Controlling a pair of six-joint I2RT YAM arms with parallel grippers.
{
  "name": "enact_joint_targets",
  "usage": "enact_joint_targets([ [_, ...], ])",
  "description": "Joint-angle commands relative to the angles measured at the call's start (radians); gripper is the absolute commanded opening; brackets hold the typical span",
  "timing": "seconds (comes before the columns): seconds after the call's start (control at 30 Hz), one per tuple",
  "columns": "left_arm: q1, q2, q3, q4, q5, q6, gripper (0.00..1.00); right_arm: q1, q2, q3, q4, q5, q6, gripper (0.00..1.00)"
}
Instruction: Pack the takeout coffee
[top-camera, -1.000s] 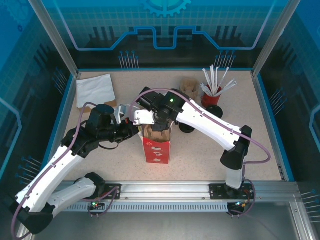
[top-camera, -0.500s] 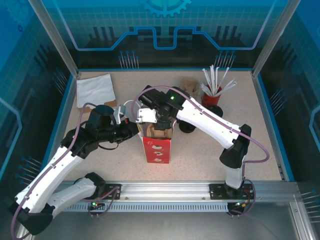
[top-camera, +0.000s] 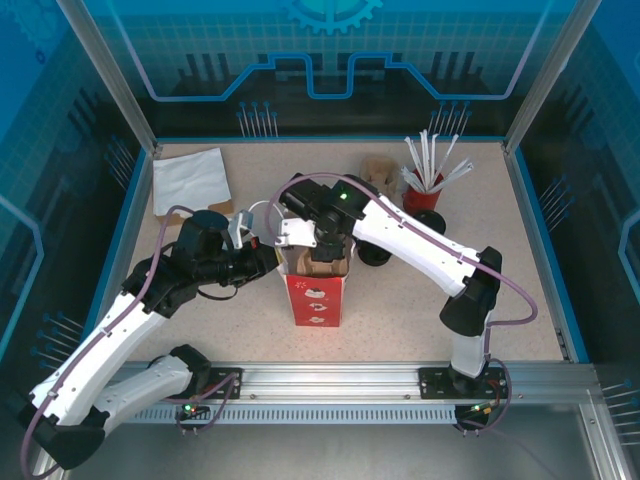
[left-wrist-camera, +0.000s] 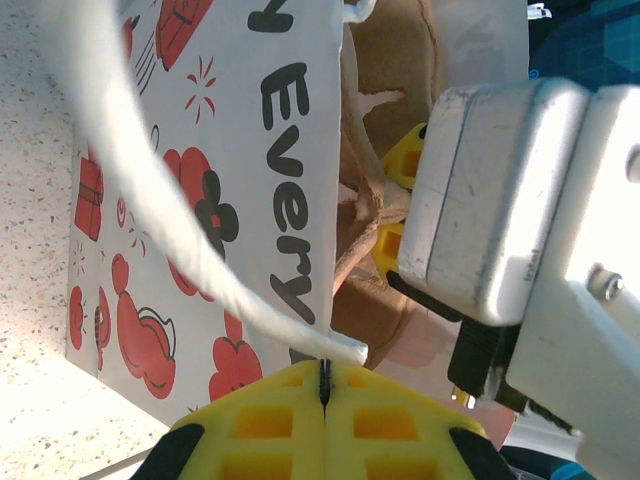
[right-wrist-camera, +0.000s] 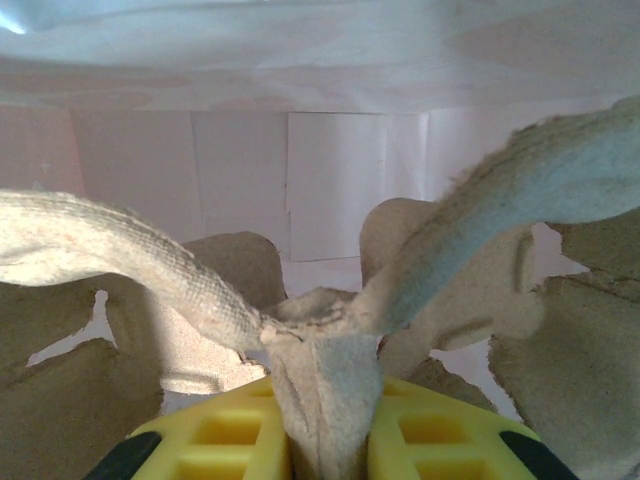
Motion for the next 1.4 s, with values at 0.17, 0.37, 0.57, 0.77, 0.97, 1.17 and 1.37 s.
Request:
enact_joint_targets([
  [0.17, -0.013, -0.007, -0.013, 0.021, -0.002, -0.008, 0.04, -0.036, 0.045, -0.017, -0.058, -0.020, 0.034, 0.21],
  [0.37, -0.020, 0.000, -0.008, 0.024, -0.004, -0.011, 0.04, -0.042, 0.060, -0.032, -0.057, -0.030, 0.041, 0.21],
  [0.57, -0.035, 0.011, 0.016, 0.008, -0.023, 0.003, 0.04, -0.046, 0.068, -0.056, -0.055, -0.020, 0.039, 0.20],
  [0.77, -0.057, 0.023, 0.035, -0.015, -0.049, 0.019, 0.04, -0.047, 0.065, -0.091, -0.019, -0.021, 0.036, 0.20],
  [0.97, -0.071, 0.031, 0.023, -0.001, -0.053, 0.013, 0.07, -0.049, 0.091, -0.111, 0.009, -0.026, 0.036, 0.20],
  [1.17, -0.079, 0.033, 0.022, -0.006, -0.069, 0.012, 0.21, -0.050, 0.117, -0.129, 0.023, -0.031, 0.039, 0.20],
  [1.37, -0.079, 0.035, 0.014, -0.007, -0.078, 0.012, 0.26, -0.053, 0.119, -0.160, 0.047, -0.036, 0.031, 0.21],
])
